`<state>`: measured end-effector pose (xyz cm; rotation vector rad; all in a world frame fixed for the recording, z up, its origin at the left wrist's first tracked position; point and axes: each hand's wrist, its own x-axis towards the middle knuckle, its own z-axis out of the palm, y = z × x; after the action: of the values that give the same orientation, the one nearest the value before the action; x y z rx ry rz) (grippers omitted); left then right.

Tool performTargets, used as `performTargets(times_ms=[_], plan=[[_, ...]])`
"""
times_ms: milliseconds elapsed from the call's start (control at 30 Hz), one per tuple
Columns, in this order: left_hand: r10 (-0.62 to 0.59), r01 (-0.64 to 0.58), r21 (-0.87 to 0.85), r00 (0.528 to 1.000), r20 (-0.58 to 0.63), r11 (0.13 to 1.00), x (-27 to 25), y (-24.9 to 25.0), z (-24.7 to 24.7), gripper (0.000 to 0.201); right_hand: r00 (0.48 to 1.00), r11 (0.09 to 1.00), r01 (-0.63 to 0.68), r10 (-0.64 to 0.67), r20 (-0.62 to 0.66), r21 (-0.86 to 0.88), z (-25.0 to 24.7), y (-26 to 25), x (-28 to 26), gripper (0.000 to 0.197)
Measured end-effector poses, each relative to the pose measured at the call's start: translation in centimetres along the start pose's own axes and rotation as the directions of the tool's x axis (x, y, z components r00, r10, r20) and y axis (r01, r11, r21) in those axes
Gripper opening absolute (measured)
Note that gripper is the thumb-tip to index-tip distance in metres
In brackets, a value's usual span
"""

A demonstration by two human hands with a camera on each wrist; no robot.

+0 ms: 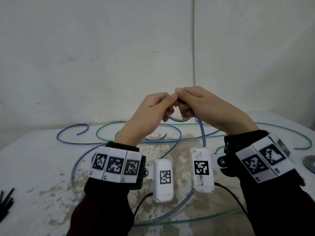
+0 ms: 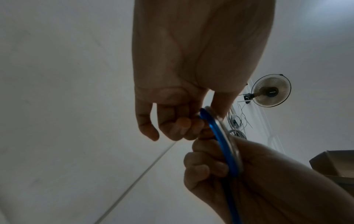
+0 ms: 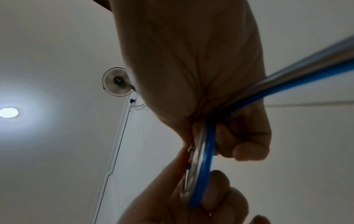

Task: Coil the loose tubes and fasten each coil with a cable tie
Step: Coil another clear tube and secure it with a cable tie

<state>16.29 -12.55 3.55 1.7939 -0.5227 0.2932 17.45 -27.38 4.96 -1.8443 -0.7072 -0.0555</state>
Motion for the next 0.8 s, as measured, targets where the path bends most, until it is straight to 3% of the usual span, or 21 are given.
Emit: performTargets(times_ms=[133,567,667,800], plan=[[0.003,-0.003,0.043,1.0,0.002,0.999,0.1,0.1,0.4,0.034,1.0,0.997,-0.003,0.002,-0.016,-0.076,-0.1,0.0,-0.1,0.04],[0.127,-0.124,0.067,0.992,-0.028,0.99,0.2,-0.4,0.7,0.031,0.996,0.992,-0.039,0.048,-0.071,0.122,-0.9,-0.2,-0.3,0.04],[0.177,-0.169,0.067,0.974,-0.14,0.983,0.3,-0.5,1.4,0.03,0.997,0.986,-0.065,0.072,-0.038,0.155,-0.8,-0.1,-0.2,0.043],[0.195,-0.195,0.037,0.907,-0.374,0.98,0.5,-0.5,1.7,0.034,0.991,0.922,-0.128,0.108,0.074,0.365,0.1,0.0,0.2,0.042]])
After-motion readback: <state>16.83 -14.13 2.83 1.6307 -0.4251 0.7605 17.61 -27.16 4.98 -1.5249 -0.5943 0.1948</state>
